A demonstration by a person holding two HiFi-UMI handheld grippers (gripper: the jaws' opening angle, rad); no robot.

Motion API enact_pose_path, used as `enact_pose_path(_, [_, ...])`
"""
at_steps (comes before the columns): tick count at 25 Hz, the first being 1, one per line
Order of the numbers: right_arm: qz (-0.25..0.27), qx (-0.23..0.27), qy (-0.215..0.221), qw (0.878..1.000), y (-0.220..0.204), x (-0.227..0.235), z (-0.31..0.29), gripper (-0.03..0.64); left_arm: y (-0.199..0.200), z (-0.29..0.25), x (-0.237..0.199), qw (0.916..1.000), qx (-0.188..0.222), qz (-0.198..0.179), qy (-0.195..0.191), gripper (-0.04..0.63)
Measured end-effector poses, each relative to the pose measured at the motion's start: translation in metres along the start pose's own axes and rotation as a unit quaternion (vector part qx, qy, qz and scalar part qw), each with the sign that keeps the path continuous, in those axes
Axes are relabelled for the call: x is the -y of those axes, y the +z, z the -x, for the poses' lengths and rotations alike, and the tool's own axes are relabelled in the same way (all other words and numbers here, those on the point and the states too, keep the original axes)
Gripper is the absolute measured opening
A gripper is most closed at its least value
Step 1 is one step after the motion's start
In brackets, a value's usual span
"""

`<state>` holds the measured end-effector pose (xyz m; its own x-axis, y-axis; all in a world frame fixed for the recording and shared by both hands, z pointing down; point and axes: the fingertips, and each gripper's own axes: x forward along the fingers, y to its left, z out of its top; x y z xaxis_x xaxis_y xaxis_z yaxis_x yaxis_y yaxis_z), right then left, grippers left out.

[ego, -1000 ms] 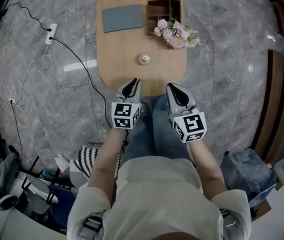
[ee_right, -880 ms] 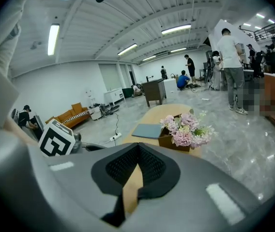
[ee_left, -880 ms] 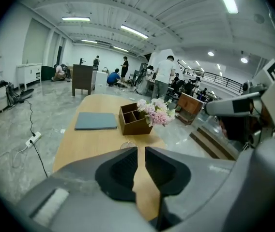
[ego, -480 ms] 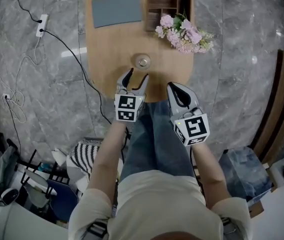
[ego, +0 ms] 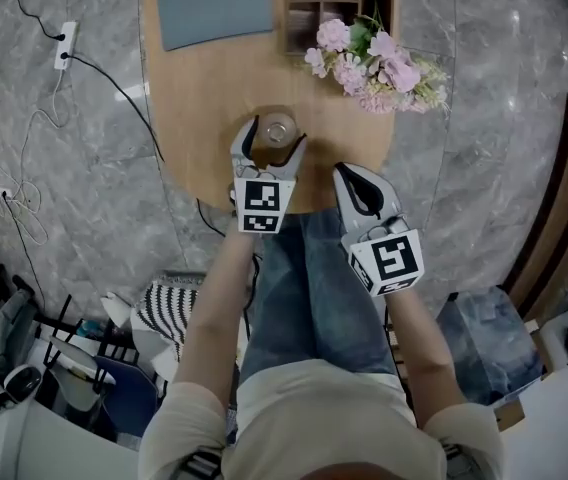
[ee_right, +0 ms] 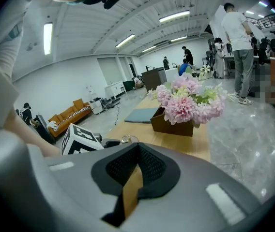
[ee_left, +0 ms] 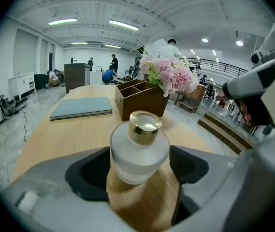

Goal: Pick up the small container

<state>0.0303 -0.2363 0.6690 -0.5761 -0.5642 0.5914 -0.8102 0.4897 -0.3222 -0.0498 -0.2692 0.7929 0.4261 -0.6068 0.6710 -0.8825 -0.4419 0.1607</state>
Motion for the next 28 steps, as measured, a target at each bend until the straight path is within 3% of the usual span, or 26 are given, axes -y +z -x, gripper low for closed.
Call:
enact_pose_path(12, [-0.008,-0.018,0.018,1.0,-0.026,0.002,-0.015,0.002,0.01,-0.033,-0.006,0.9993,0.013,-0.025,0.023,0.388])
enact_pose_path(17, [-0.009,-0.014,0.014,1.0,-0.025,0.003,-0.014,0.002,0.0,-0.034,-0.006,0.9991,0.001,-0.029,0.031,0.351])
enact_pose_path(28, [-0.004,0.016,-0.009,1.0,-0.011,-0.018,0.011,0.002,0.007,0.009,-0.001,0.9993,0.004,-0.032,0.018,0.351])
